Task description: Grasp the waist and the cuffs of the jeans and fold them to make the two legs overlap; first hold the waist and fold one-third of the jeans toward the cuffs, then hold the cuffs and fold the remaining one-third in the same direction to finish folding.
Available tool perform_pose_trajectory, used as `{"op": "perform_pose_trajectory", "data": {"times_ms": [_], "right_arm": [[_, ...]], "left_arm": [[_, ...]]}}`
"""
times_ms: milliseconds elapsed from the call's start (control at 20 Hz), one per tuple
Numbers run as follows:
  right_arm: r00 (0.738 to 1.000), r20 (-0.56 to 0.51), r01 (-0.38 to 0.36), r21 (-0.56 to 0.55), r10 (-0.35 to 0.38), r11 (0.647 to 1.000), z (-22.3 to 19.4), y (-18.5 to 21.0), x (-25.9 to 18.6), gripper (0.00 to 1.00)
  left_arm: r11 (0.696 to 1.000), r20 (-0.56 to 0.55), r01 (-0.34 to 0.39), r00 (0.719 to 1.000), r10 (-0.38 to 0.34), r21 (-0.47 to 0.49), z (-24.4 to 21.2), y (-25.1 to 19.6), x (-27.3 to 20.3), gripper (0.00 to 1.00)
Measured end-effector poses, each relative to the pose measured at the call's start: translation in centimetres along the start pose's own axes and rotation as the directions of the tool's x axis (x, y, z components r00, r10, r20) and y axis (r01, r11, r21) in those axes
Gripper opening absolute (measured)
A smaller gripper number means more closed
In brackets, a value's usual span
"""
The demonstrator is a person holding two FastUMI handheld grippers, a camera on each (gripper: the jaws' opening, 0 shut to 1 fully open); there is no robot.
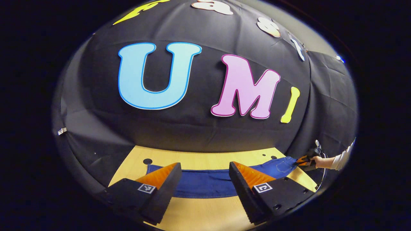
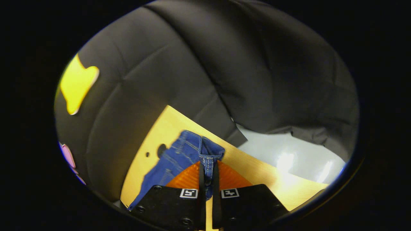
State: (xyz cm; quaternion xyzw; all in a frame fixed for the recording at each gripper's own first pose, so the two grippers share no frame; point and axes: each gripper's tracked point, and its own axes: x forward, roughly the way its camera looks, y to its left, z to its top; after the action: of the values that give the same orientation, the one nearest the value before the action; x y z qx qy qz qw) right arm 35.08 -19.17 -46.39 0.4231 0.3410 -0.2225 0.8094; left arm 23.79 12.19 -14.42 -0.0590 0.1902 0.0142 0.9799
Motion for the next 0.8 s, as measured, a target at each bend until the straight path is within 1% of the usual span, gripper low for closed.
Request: {"op": "perform_pose_trajectory", "data": {"times_ms": [100,150,200,250,300,400,450,500,600,650,700,750,800], "right_arm": [[0.990,0.070,-0.118,-0.085,0.124,0.989,1.7,6.5,-4.0,0.11],[0.977,0.098,-0.172,-0.144,0.187,0.975,1.7,9.9,-6.7,0.11],[0.961,0.117,-0.218,-0.227,0.249,0.949,1.1,13.6,-9.3,0.11],[0.947,0.117,-0.247,-0.326,0.298,0.912,-0.3,17.3,-11.4,0.11],[0.932,0.101,-0.277,-0.417,0.348,0.865,-3.2,20.0,-13.8,0.11],[0.907,0.018,-0.341,-0.557,0.421,0.757,-10.1,24.0,-15.6,0.11],[0.899,-0.042,-0.370,-0.607,0.436,0.703,-13.5,25.5,-16.2,0.11],[0.891,-0.112,-0.403,-0.639,0.439,0.655,-18.2,26.4,-16.2,0.11],[0.860,-0.263,-0.490,-0.663,0.436,0.566,-26.4,27.0,-15.9,0.11],[0.842,-0.335,-0.528,-0.669,0.422,0.523,-29.9,26.4,-15.6,0.11],[0.840,-0.390,-0.539,-0.678,0.377,0.500,-33.6,25.6,-14.4,0.11],[0.843,-0.434,-0.537,-0.692,0.318,0.482,-35.8,23.5,-12.8,0.11],[0.845,-0.461,-0.534,-0.700,0.271,0.474,-37.1,21.7,-11.8,0.11]], "left_arm": [[1.000,0.000,-0.008,1.000,0.008,-0.010,-0.3,1.4,-1.7,0.95],[1.000,-0.004,-0.015,1.000,0.015,-0.016,-0.6,2.3,-2.7,0.95],[0.999,-0.005,-0.025,1.000,0.025,-0.024,-0.7,3.3,-3.7,0.95],[0.999,-0.005,-0.036,0.999,0.036,-0.034,-1.0,4.3,-4.7,0.95],[0.998,-0.006,-0.047,0.999,0.046,-0.045,-1.2,5.2,-5.9,0.95],[0.995,-0.012,-0.070,0.998,0.069,-0.064,-1.9,7.1,-8.2,0.95],[0.994,-0.016,-0.086,0.996,0.085,-0.066,-2.5,8.1,-9.2,0.95],[0.993,-0.025,-0.103,0.994,0.102,-0.065,-3.1,9.1,-10.3,0.95],[0.987,-0.063,-0.145,0.988,0.141,-0.071,-5.1,10.9,-12.0,0.95],[0.982,-0.089,-0.168,0.983,0.160,-0.087,-6.3,11.8,-12.7,0.95],[0.977,-0.117,-0.186,0.978,0.173,-0.106,-7.3,12.2,-13.2,0.95],[0.971,-0.144,-0.203,0.972,0.185,-0.125,-8.3,12.6,-13.5,0.95],[0.966,-0.161,-0.213,0.969,0.189,-0.146,-9.0,12.8,-13.4,0.95]]}}
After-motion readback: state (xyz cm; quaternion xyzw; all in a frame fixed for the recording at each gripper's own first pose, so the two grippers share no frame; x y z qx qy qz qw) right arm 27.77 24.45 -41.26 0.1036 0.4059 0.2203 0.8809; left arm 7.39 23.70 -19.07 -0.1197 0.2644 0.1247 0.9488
